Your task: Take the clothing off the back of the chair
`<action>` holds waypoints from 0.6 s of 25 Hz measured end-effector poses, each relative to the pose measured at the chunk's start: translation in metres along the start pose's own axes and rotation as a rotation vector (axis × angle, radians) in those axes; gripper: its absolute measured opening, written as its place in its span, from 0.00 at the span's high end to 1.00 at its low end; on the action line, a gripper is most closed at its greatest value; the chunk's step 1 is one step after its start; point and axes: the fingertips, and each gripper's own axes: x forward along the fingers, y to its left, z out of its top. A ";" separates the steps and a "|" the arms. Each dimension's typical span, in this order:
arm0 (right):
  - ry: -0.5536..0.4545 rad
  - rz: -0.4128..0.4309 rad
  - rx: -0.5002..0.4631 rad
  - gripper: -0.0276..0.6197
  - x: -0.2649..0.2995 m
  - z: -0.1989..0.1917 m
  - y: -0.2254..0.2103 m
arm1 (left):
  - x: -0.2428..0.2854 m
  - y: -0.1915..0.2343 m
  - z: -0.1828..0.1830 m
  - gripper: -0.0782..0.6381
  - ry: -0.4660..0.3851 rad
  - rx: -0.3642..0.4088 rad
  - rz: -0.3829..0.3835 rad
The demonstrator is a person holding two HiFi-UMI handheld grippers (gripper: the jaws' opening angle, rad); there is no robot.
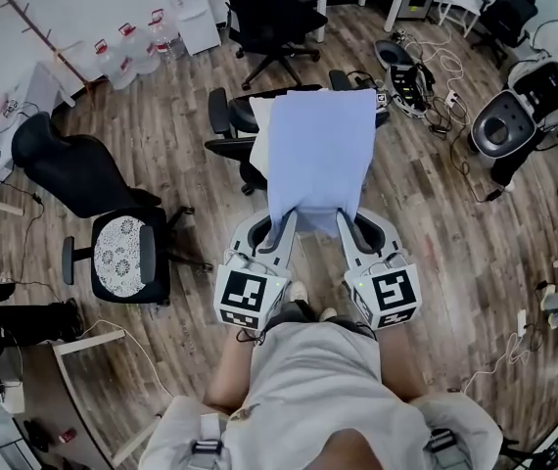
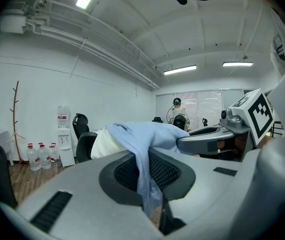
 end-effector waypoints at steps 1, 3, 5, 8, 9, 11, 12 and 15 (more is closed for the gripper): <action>-0.001 0.002 -0.001 0.90 -0.001 -0.001 0.000 | 0.000 -0.001 0.000 0.83 -0.001 0.000 0.002; -0.004 0.008 -0.003 0.90 -0.003 -0.002 0.001 | -0.002 -0.003 -0.001 0.83 -0.002 0.000 0.008; -0.006 0.014 -0.006 0.90 -0.005 -0.003 0.002 | -0.004 -0.005 -0.002 0.83 -0.005 0.000 0.014; -0.012 0.025 -0.009 0.90 -0.008 -0.002 0.002 | -0.007 -0.008 -0.001 0.83 -0.010 0.000 0.025; -0.013 0.028 -0.010 0.90 -0.010 -0.001 0.002 | -0.007 -0.010 0.000 0.83 -0.012 0.001 0.028; -0.017 0.034 -0.013 0.90 -0.013 0.000 0.001 | -0.009 -0.013 0.001 0.83 -0.015 0.001 0.035; -0.018 0.037 -0.015 0.90 -0.014 0.000 0.001 | -0.009 -0.014 0.002 0.83 -0.017 0.001 0.038; -0.025 0.045 -0.017 0.90 -0.016 0.002 0.001 | -0.012 -0.016 0.003 0.83 -0.021 0.002 0.047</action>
